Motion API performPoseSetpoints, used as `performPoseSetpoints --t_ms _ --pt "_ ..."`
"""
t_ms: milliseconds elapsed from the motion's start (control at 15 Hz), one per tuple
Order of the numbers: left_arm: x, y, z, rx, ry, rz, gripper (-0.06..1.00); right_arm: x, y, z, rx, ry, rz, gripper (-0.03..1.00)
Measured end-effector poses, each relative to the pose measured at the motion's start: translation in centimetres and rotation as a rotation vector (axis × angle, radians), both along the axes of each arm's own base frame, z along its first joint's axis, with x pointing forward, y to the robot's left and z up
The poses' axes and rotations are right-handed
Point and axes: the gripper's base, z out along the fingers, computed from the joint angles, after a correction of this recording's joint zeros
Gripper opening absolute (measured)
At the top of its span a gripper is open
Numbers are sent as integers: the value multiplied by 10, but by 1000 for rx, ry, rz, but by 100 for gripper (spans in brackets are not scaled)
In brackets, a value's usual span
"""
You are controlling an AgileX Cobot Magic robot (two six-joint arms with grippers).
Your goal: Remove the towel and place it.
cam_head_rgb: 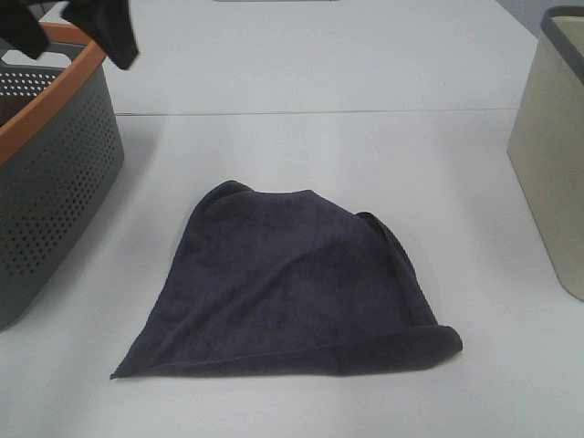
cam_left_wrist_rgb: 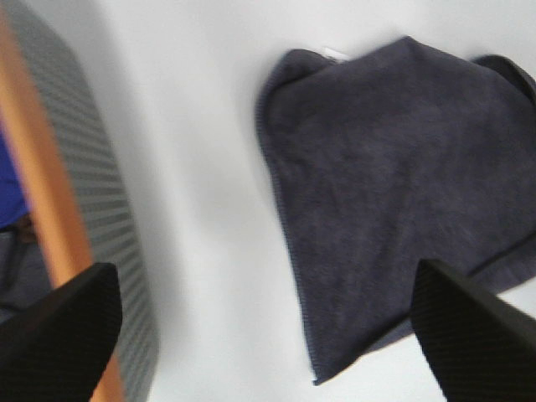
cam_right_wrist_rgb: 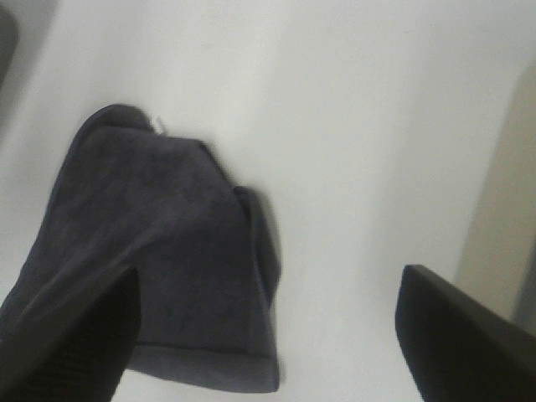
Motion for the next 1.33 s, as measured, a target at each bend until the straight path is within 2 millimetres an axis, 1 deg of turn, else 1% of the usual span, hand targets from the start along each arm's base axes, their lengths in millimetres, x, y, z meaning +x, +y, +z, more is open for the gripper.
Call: performPoseSetpoints --t_ms 67,133,200,267,333,400,467,533,600,733,800,867,933,1067,1200,1333 --pt "1 28 6 8 -17 76 88 0 -22 5 -8 -18 -70 74" --pt "-2 55 11 17 -29 147 88 -2 -41 8 -27 -34 -125 74" --pt "-10 79 13 22 -31 216 88 -7 -54 11 -46 -45 -159 74" --pt "-22 101 17 24 -40 284 88 -19 -60 13 -70 -56 -172 74" --pt "-38 118 18 30 -39 336 88 -35 -62 11 -82 -56 -174 74" --pt "-55 128 18 38 -37 362 88 -53 -62 7 -82 -46 -172 74" --pt "-75 132 14 46 -29 375 88 -75 -62 4 -75 -48 -172 74" --pt "-86 133 14 48 -32 377 88 -103 -62 3 -64 -69 -171 74" --pt "-107 132 13 53 -48 378 88 -117 -62 1 -60 -82 -172 74" --pt "-148 132 14 79 -111 381 88 -167 -63 -8 -46 -133 -180 74" --pt "-183 131 8 93 -159 384 88 -214 -64 -19 -28 -210 -195 74" --pt "-199 130 6 88 -187 385 88 -237 -65 -26 -23 -257 -196 74" --pt "-214 129 4 78 -213 387 88 -254 -65 -37 -19 -284 -197 74" --pt "-241 127 -5 71 -263 388 88 -282 -68 -54 -37 -352 -209 74" --pt "-264 125 -16 65 -310 390 88 -298 -72 -67 -73 -404 -216 74" --pt "-284 124 -29 62 -350 390 88 -310 -73 -71 -99 -458 -206 74"
